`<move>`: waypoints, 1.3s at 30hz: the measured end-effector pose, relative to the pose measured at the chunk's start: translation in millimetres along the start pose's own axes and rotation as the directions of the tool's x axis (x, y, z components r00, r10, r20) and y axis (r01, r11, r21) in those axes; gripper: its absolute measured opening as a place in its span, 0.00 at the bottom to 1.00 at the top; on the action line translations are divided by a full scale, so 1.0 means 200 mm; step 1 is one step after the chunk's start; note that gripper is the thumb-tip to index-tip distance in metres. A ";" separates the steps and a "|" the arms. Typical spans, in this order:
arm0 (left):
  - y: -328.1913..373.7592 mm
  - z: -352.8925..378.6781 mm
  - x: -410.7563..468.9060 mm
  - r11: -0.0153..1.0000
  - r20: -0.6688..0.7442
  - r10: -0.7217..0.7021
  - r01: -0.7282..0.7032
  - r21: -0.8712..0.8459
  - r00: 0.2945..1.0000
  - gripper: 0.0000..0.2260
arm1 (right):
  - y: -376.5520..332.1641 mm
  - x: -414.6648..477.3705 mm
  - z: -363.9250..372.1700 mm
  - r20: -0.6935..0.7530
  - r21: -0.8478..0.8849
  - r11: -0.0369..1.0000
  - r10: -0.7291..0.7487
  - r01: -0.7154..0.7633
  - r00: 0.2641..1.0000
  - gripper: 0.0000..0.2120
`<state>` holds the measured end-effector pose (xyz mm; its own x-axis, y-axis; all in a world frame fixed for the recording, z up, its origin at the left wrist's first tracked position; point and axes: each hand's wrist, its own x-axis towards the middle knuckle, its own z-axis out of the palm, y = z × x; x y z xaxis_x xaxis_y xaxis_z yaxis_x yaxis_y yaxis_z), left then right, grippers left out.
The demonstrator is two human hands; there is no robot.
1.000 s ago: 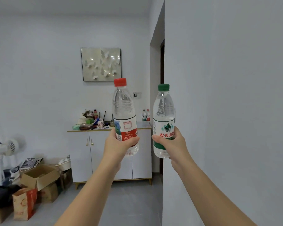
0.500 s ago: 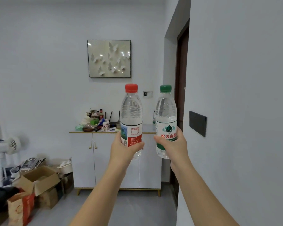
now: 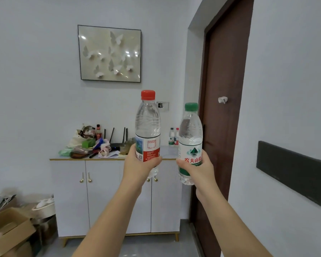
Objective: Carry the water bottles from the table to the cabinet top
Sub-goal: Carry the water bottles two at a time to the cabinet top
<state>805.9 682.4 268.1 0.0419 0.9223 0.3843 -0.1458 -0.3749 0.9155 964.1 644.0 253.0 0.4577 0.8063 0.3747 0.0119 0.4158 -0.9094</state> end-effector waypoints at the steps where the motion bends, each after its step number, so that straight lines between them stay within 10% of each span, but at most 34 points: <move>1: -0.05 0.01 0.07 1.000 0.005 -0.006 0.006 -0.009 1.000 0.25 | 0.04 0.07 0.01 -0.006 -0.003 1.000 0.001 -0.001 1.000 0.22; 39: -1.94 0.77 3.27 0.989 0.096 -0.146 0.144 0.027 0.985 0.25 | 1.86 3.31 0.44 -0.084 -0.064 0.994 0.083 -0.088 0.993 0.23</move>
<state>1042.8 1415.9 182.7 0.1572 0.9537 0.2563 -0.1115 -0.2407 0.9642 1192.6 1369.2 179.0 0.5303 0.7996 0.2817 0.0282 0.3154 -0.9485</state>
